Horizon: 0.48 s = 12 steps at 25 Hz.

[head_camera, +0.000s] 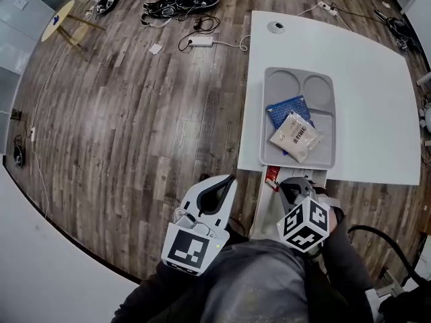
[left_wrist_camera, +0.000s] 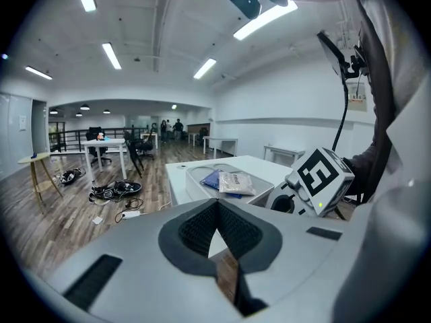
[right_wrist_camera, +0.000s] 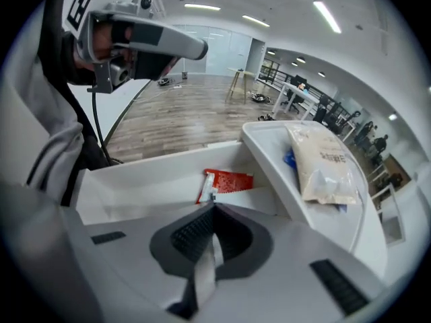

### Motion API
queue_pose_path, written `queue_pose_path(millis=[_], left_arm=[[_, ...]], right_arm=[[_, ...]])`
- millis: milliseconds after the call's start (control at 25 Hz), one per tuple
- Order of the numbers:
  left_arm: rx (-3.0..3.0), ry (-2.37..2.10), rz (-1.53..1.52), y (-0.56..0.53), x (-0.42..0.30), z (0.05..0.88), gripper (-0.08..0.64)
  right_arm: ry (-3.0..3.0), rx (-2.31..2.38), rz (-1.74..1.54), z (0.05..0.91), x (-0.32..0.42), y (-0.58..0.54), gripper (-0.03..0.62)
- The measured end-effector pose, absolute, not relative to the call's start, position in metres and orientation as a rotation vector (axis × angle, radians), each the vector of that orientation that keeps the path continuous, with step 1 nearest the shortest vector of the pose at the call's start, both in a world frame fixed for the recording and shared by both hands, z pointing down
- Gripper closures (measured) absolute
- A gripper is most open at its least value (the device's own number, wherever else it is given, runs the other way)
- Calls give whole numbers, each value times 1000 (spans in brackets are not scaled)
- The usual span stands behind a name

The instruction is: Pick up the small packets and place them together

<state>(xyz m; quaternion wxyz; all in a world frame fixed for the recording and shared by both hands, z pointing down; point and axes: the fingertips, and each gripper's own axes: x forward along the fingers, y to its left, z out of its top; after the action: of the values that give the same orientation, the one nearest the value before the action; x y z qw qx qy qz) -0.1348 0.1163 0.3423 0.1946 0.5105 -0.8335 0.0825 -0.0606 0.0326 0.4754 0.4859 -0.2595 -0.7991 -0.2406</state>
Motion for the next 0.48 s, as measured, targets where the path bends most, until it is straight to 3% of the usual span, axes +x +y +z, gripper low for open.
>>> queue_pose_path(millis=[280,480], left_arm=[[1449,-2345,242,112,-128,337,572],[1493,-2350,247,100,-119,332,572]], right_arm=[[-2048,-752,-324,415,-31,42,588],[-2131,-767,-309,376,-22,40,588]])
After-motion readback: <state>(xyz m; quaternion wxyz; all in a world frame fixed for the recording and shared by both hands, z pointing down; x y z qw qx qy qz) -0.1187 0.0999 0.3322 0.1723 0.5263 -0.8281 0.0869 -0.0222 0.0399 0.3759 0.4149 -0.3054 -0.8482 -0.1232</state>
